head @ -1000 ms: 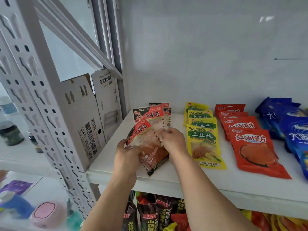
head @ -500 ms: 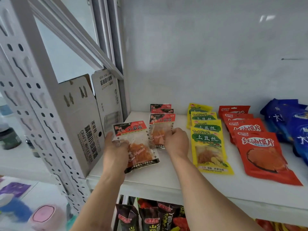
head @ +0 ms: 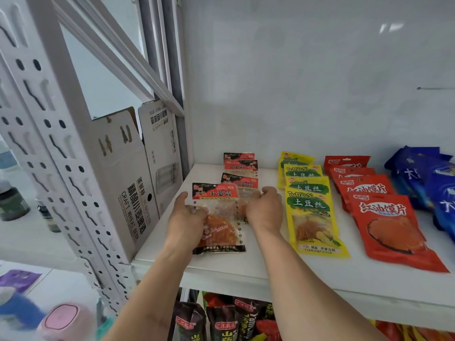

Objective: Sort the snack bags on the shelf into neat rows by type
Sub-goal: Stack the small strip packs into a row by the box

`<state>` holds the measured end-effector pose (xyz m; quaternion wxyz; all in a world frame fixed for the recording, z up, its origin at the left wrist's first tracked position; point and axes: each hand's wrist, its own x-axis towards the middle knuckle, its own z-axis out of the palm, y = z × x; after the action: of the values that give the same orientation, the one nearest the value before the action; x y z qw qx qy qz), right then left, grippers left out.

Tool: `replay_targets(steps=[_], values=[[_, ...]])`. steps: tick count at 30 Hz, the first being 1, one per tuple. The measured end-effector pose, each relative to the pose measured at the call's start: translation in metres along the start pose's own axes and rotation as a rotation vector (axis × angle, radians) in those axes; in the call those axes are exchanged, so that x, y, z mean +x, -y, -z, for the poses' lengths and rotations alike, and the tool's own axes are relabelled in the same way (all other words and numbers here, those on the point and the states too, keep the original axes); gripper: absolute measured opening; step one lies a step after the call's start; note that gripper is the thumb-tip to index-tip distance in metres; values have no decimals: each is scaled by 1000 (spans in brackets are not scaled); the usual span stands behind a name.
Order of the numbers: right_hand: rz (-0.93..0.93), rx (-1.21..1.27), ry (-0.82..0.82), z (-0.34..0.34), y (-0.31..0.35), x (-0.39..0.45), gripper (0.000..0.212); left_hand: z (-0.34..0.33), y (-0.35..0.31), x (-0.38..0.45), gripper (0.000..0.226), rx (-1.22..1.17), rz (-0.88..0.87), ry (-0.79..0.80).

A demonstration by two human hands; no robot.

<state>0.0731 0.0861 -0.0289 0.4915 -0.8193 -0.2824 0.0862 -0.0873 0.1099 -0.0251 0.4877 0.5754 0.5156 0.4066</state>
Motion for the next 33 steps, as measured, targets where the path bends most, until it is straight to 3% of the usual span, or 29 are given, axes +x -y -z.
replay_targets(steps=[14, 18, 23, 26, 29, 33], values=[[113, 125, 81, 15, -15, -9, 33, -41, -3, 8, 60, 606, -187, -16], [127, 77, 104, 16, -16, -10, 36, -39, -6, 13, 63, 595, -179, -14], [175, -198, 111, 16, -13, -11, 45, -42, -9, 26, 73, 541, -133, 55], [133, -300, 123, 12, -10, -8, 51, -45, -7, 32, 68, 571, -129, 85], [121, -332, 137, 7, -11, -7, 54, -46, -3, 31, 62, 579, -152, 57], [88, -331, 154, 5, -8, 4, 60, -46, -3, 48, 72, 499, -133, 92]])
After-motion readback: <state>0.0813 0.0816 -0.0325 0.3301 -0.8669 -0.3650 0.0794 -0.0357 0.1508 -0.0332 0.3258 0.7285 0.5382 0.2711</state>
